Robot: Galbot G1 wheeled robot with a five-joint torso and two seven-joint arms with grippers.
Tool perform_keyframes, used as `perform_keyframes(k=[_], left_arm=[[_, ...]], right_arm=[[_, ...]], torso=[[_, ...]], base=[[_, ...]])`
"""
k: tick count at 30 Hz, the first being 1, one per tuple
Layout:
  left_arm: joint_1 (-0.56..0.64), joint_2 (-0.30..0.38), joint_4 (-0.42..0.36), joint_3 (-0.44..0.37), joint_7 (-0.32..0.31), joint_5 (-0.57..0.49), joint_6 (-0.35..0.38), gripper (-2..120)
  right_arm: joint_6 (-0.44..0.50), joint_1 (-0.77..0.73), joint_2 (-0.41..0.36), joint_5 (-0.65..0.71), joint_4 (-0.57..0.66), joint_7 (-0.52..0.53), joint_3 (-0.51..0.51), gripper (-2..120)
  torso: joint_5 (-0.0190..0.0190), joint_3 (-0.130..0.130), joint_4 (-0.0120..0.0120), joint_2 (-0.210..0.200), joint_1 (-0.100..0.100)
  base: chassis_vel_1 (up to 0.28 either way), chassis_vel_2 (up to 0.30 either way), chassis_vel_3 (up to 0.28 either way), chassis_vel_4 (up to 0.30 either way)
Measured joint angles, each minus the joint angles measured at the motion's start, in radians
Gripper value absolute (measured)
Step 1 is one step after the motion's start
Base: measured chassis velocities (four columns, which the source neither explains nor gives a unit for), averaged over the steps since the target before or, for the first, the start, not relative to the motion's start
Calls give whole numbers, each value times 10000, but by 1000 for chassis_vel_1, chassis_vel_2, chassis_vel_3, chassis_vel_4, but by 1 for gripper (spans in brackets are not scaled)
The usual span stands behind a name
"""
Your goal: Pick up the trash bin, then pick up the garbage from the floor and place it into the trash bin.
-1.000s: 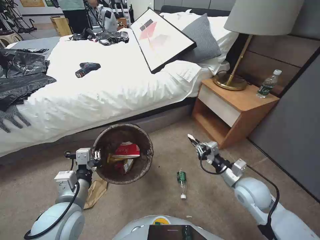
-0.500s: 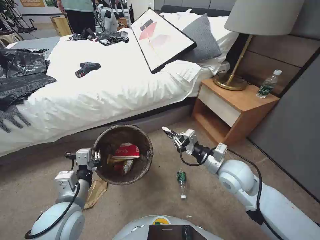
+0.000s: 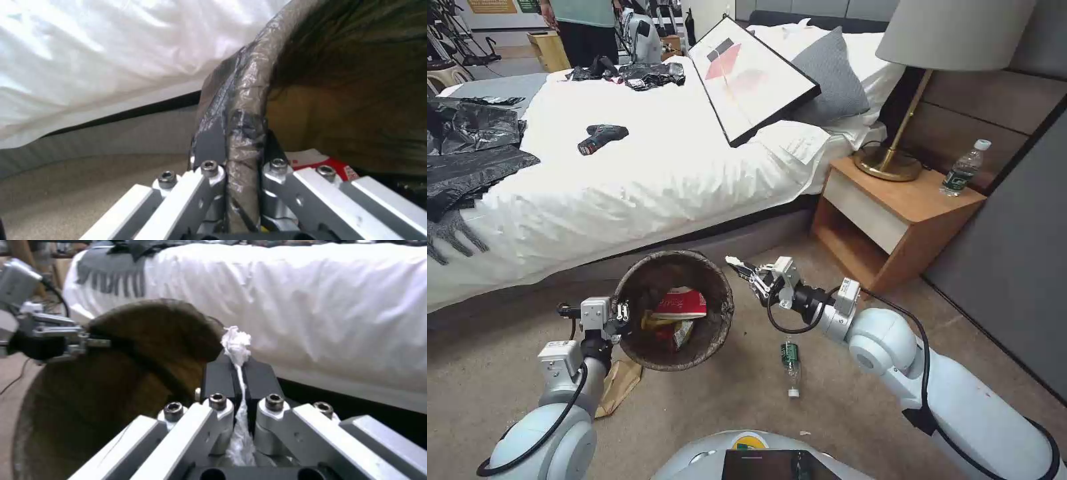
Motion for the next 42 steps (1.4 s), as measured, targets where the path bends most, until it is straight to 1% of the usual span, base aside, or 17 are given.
perform_keyframes(k=[3, 7, 8, 11, 16, 20, 21, 24, 28, 33, 37, 38, 41, 42], left_arm=[[-10, -6, 1, 34, -1, 11, 32, 3], [-12, -12, 1, 52, -1, 28, 65, 3], [-12, -12, 1, 52, -1, 28, 65, 3], [-14, 3, 1, 52, 4, 29, 83, 3], [-23, 13, 1, 63, 13, 31, 97, 3], [-39, 14, 0, 92, 31, 36, 106, 3], [-39, 14, 0, 92, 31, 36, 106, 3], [-44, 14, -7, 97, 48, 38, 111, 3], [-43, 14, -28, 94, 56, 39, 112, 3], [-40, 3, -52, 87, 65, 39, 114, 3], [-52, -23, -56, 89, 77, 39, 114, 3], [-52, -23, -56, 89, 77, 39, 114, 3], [-63, -25, -56, 90, 83, 40, 115, 3], [-63, -25, -56, 90, 83, 40, 115, 3]], right_arm=[[-70, 214, -1, 1, 1, -104, -285, 0], [-149, 768, 80, 0, -34, -127, -1160, 0], [-149, 768, 80, 0, -34, -127, -1160, 0], [-210, 1125, 243, -28, -141, -114, -1681, 0], [-270, 1452, 328, -64, -267, -76, -2172, 0], [-403, 1894, 373, -119, -324, 121, -2740, 0], [-403, 1894, 373, -119, -324, 121, -2740, 0], [-517, 2329, 457, -130, -390, 339, -3269, 0], [-596, 2647, 628, -202, -580, 643, -3619, 0], [-874, 2809, 795, -327, -726, 851, -3733, -1], [-918, 2809, 829, -367, -696, 1082, -3800, 18], [-918, 2809, 829, -367, -696, 1082, -3800, 18], [-927, 2807, 877, -372, -663, 1242, -3822, 32], [-927, 2807, 877, -372, -663, 1242, -3822, 32]], torso=[[0, 0, 0, 0, 0], [0, 0, 1, 1, -1], [0, 0, 1, 1, -1], [0, 0, 2, 0, -1], [0, 0, 1, 0, -1], [0, 0, 1, 1, -1], [0, 0, 1, 1, -1], [0, 0, 0, 1, 0], [0, 0, 1, 1, 0], [0, 0, 2, 0, 0], [0, 0, 0, 1, 0], [0, 0, 0, 1, 0], [0, 0, 0, 0, 0], [0, 0, 0, 0, 0]], base=[[0, 0, 0, 0], [0, 0, 0, 0], [0, 0, 0, 0], [0, 0, 0, 0], [0, 0, 0, 0], [0, 0, 0, 0], [0, 0, 0, 0], [0, 0, 0, 0], [0, 0, 0, 0], [0, 0, 0, 0], [0, 0, 0, 0], [0, 0, 0, 0], [0, 0, 0, 0], [0, 0, 0, 0]])
